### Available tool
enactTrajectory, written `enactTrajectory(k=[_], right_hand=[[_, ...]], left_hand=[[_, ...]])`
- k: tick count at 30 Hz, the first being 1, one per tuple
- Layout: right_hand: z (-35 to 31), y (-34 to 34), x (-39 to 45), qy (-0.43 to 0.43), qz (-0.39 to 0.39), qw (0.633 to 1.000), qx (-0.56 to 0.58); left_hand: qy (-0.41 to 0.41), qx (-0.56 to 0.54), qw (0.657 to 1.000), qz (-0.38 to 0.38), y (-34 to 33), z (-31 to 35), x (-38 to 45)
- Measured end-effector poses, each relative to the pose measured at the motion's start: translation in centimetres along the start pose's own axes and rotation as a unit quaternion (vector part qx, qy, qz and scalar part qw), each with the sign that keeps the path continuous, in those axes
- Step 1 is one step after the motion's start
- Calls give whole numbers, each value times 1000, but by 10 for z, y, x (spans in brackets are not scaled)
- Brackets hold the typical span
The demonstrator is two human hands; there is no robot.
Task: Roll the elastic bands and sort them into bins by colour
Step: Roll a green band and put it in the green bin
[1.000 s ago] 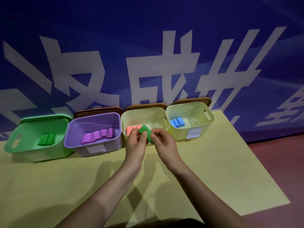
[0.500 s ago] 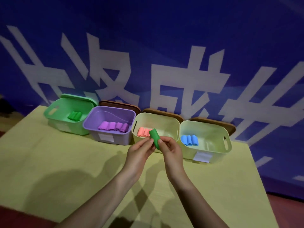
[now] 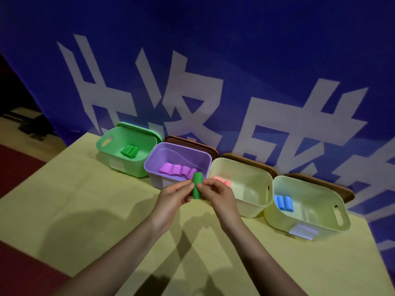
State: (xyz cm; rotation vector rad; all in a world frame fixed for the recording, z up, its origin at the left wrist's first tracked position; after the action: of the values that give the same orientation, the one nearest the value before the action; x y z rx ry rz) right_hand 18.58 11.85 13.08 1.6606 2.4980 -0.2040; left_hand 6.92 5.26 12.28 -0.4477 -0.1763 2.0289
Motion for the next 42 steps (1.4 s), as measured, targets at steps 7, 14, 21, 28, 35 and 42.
enactTrajectory(k=[7,14,21,28,35,42], right_hand=[[4,-126,48,-17,-13,999,-26],[14,-253,123,-88,-48,994,-52],[41,-311,233,-214,45,974,-59],[97,-326,313,-325,65,913,-238],[148,-336,336,-349,33,876,-331],[170,-346,337,-338,74,892,-291]], left_hand=[[0,20,1000,24,112,44,54],[26,11,998,48,226,90,117],[-49,207,973,89,322,136,217],[-68,395,908,124,378,123,320],[28,400,914,69,394,58,357],[-21,384,918,99,399,48,361]])
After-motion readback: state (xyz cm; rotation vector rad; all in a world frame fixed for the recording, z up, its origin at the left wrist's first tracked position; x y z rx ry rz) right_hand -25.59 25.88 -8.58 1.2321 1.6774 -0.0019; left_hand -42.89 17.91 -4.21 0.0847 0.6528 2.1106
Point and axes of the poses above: each hand's wrist, its own x-axis towards the middle knuckle, its own y-axis out of the back of the hand, z = x × y, the point moved 7 cm from there along x, towards the middle knuckle, and after that the axes turned 2 degrees about -y, right-handed, at the moved point
